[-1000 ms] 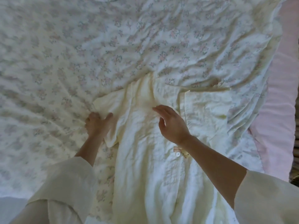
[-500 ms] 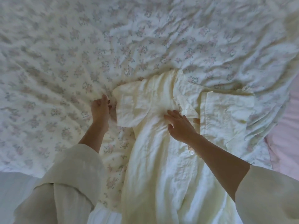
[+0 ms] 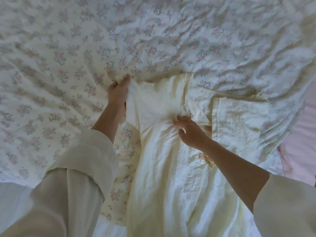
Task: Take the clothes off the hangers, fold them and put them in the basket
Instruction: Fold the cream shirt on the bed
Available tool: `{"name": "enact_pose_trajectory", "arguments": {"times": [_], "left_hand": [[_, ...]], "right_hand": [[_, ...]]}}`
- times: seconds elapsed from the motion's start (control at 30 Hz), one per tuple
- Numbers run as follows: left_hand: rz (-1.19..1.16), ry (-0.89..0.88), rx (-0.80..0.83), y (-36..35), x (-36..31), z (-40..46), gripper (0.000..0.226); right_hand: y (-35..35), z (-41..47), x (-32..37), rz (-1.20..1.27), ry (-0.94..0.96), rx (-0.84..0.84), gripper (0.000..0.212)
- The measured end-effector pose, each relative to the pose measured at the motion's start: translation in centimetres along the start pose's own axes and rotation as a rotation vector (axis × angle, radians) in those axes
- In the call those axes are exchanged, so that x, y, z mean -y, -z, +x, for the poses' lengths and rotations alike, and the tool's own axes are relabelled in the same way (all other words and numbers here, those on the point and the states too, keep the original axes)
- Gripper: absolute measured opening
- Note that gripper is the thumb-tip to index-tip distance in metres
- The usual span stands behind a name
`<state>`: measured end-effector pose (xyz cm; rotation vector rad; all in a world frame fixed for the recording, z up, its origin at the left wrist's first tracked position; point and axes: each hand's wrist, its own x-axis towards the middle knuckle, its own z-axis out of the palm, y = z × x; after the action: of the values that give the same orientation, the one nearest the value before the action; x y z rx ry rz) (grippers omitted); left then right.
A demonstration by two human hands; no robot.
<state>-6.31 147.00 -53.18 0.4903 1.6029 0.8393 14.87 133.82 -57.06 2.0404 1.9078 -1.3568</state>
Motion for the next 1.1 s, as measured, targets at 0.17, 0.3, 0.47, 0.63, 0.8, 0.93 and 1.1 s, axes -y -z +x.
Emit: {"name": "enact_pose_trajectory", "arguments": {"times": [0.17,0.3,0.47,0.63,0.8,0.93,1.1], "left_hand": [[0.068,-0.093,-0.164,2.8,1.7,0.7,0.038],[0.069,0.145,0.288,4.3,4.1,0.1,0.041],[0.433,-0.058,0.44,4.3,5.2,-1.3,0.03],[0.326,-0.059,0.094,4.0,4.7,-2.2,0.028],[0.234,-0.035,-0.273,6.6,4.1,-2.2,0.03],[0.338,0.199,0.024,6.9,5.0,-4.4,0.02],[0.21,0.442,0.166,4.6,6.0,-5.8,0.044]], "right_hand": [[-0.1,0.0,0.0,0.014,0.001,-0.016,0.042],[-0.3,0.0,0.1,0.024,-0.014,-0.018,0.042],[-0.4,0.0,0.2,-0.005,-0.025,-0.016,0.044],[-0.4,-0.1,0.3,-0.021,-0.033,-0.012,0.045],[-0.4,-0.2,0.4,-0.017,-0.036,0.0,0.045],[-0.4,-0.2,0.9,0.014,-0.065,-0.005,0.044],[-0.1,-0.4,1.4,0.149,-0.085,-0.027,0.041]]}}
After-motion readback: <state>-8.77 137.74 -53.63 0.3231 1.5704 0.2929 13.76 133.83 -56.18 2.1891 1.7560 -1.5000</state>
